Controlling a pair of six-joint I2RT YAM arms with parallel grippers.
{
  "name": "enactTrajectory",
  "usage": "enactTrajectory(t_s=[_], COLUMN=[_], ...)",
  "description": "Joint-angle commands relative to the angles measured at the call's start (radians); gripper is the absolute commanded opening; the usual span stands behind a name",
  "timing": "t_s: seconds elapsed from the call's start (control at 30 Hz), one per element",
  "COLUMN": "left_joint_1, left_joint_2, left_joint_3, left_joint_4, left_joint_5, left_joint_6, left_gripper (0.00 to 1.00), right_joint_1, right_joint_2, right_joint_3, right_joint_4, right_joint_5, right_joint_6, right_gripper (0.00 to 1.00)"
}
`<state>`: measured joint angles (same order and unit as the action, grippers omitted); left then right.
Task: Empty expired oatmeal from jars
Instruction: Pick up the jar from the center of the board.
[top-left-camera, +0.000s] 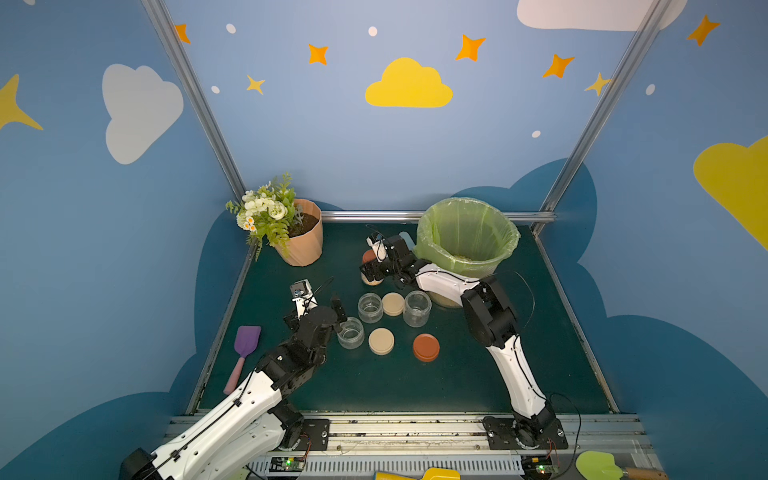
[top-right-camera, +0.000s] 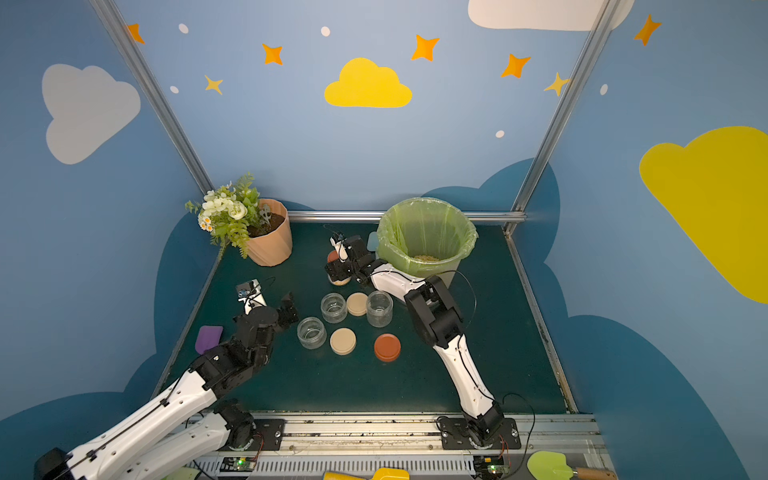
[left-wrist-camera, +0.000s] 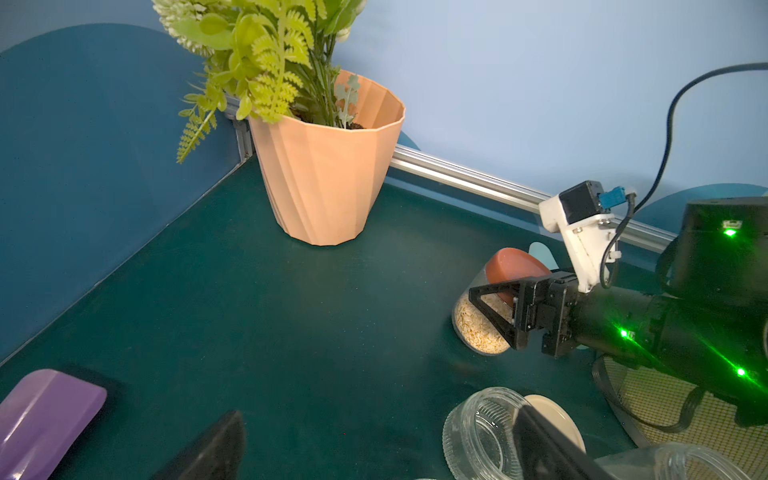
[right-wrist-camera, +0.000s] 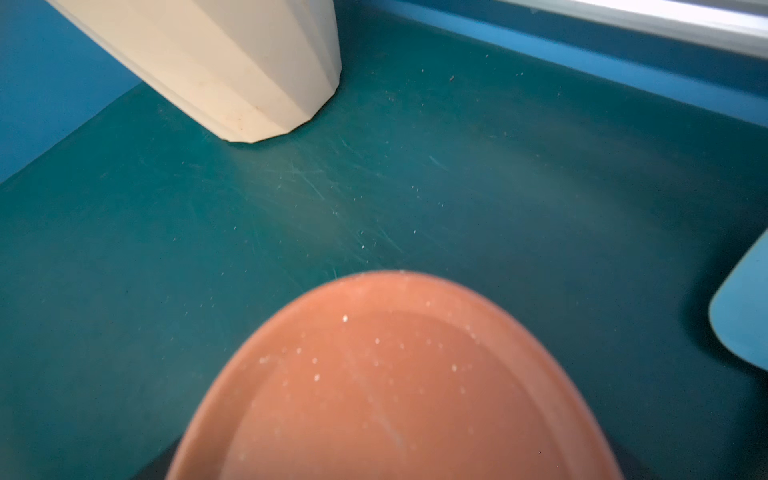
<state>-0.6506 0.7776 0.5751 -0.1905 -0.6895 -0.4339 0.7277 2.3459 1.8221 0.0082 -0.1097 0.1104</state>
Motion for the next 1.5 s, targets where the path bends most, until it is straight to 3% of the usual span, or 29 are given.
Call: enactTrajectory(t_s=[0.0, 0.2, 0.4, 0.53, 0.67, 0.93, 1.2, 1.47], left_joint_1=[0.003, 0.003, 0.003, 0.003, 0.002, -0.029, -0.140, -0.167], left_joint_2=[-0.001, -0.024, -0.080, -0.088, -0.065, 0.039, 0.137, 0.194], left_joint_3=[-0.017, 0.013, 0.036, 0.058, 0.094, 0.183, 0.255, 0.262], left_joint_4=[0.061, 0.067, 0.087, 0.103, 0.102, 0.095, 0.126, 0.194], left_joint_5=[0.045, 0.104, 0.252, 0.361, 0.399, 0.591, 0.605, 0.610], left_joint_6=[0.108, 0.197, 0.255, 0.309, 0.330, 0.393, 0.481, 0.493], left_gripper=[1.00, 1.00, 1.00, 1.00, 1.00, 1.00, 1.00, 1.00], right_joint_1=[0.002, 0.004, 0.016, 0.019, 0.020, 0.015, -0.006, -0.023], right_joint_2=[-0.112, -0.237, -0.326, -0.424, -0.513, -0.673, -0.803, -0.900], right_joint_3=[-0.024, -0.009, 0.053, 0.034, -0.013, -0.111, -0.178, -0.254], right_joint_4=[-0.050, -0.150, -0.302, -0.366, -0.405, -0.456, -0.520, -0.488], right_joint_5=[-0.077, -0.182, -0.287, -0.316, -0.324, -0.301, -0.332, -0.372], right_joint_6=[0.023, 0.053, 0.089, 0.125, 0.136, 0.138, 0.164, 0.201], right_gripper=[0.47, 0.44, 0.41, 0.41, 0.41, 0.41, 0.41, 0.41])
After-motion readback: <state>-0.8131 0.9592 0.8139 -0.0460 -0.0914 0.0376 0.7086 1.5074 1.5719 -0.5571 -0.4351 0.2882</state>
